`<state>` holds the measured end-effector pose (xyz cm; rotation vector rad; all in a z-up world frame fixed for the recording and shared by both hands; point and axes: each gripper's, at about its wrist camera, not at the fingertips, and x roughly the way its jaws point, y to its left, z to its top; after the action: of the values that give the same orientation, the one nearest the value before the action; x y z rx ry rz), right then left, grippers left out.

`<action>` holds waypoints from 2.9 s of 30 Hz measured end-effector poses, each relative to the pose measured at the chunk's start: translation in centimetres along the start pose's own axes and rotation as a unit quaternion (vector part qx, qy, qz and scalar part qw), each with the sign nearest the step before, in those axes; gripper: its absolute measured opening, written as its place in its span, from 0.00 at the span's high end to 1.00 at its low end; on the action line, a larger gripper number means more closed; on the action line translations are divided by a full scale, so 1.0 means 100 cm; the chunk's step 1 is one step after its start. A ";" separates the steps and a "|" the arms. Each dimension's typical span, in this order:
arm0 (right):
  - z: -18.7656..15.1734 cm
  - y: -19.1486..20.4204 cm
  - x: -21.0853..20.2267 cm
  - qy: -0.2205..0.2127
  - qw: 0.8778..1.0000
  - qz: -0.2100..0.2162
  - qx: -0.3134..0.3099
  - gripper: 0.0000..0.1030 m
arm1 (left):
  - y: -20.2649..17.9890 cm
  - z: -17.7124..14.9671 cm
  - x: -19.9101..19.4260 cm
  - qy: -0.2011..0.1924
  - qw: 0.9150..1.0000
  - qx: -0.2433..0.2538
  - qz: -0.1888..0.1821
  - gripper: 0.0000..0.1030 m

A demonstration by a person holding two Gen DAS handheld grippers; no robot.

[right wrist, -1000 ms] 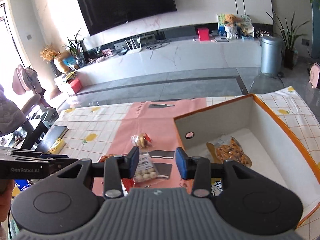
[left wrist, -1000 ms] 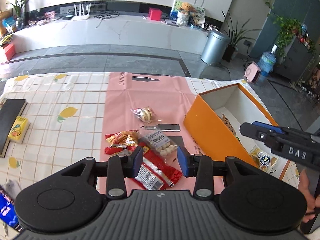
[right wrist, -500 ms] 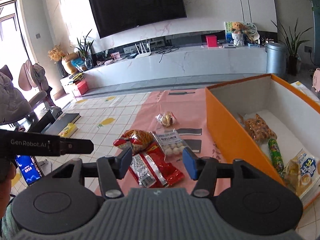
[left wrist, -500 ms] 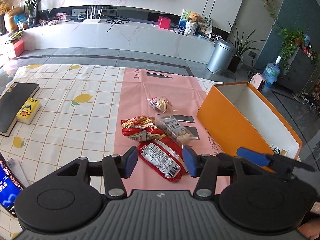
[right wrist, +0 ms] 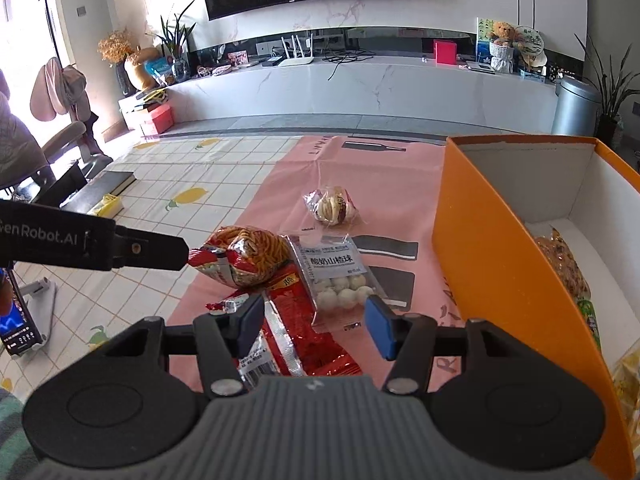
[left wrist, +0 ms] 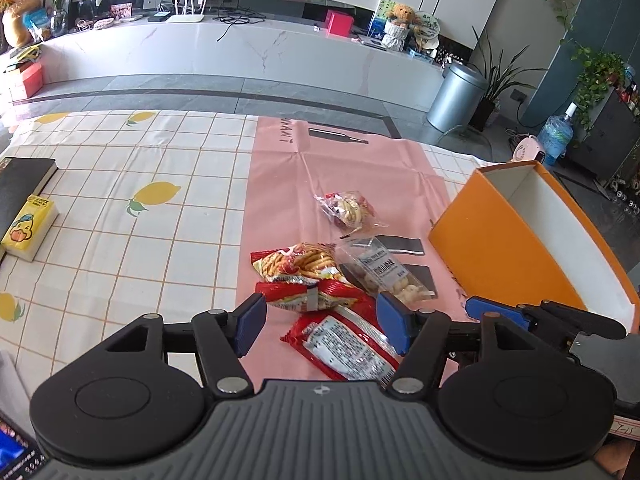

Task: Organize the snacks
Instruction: 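Grasp the red Mimi chip bag with left tool while right tool grasps yogurt-ball pack, then lift both held snacks and carry them over the orange box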

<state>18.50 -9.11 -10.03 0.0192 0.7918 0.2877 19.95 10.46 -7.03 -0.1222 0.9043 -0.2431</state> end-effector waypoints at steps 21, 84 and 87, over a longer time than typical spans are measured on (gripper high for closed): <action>0.044 -0.029 0.096 0.089 0.995 0.036 0.007 0.32 | 0.019 0.029 0.088 0.095 0.994 -0.058 0.022 0.19; -0.005 -0.005 -0.089 0.025 0.998 0.035 0.036 0.44 | -0.056 -0.021 -0.067 0.021 1.000 -0.012 -0.011 0.45; -0.018 -0.011 -0.112 0.010 0.998 0.032 0.051 0.44 | -0.072 -0.029 -0.076 0.017 1.000 0.001 -0.010 0.45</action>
<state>10.11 -13.24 -3.62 0.1386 0.8259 0.3090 12.01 5.51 -1.48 -0.1248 0.9361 -0.2657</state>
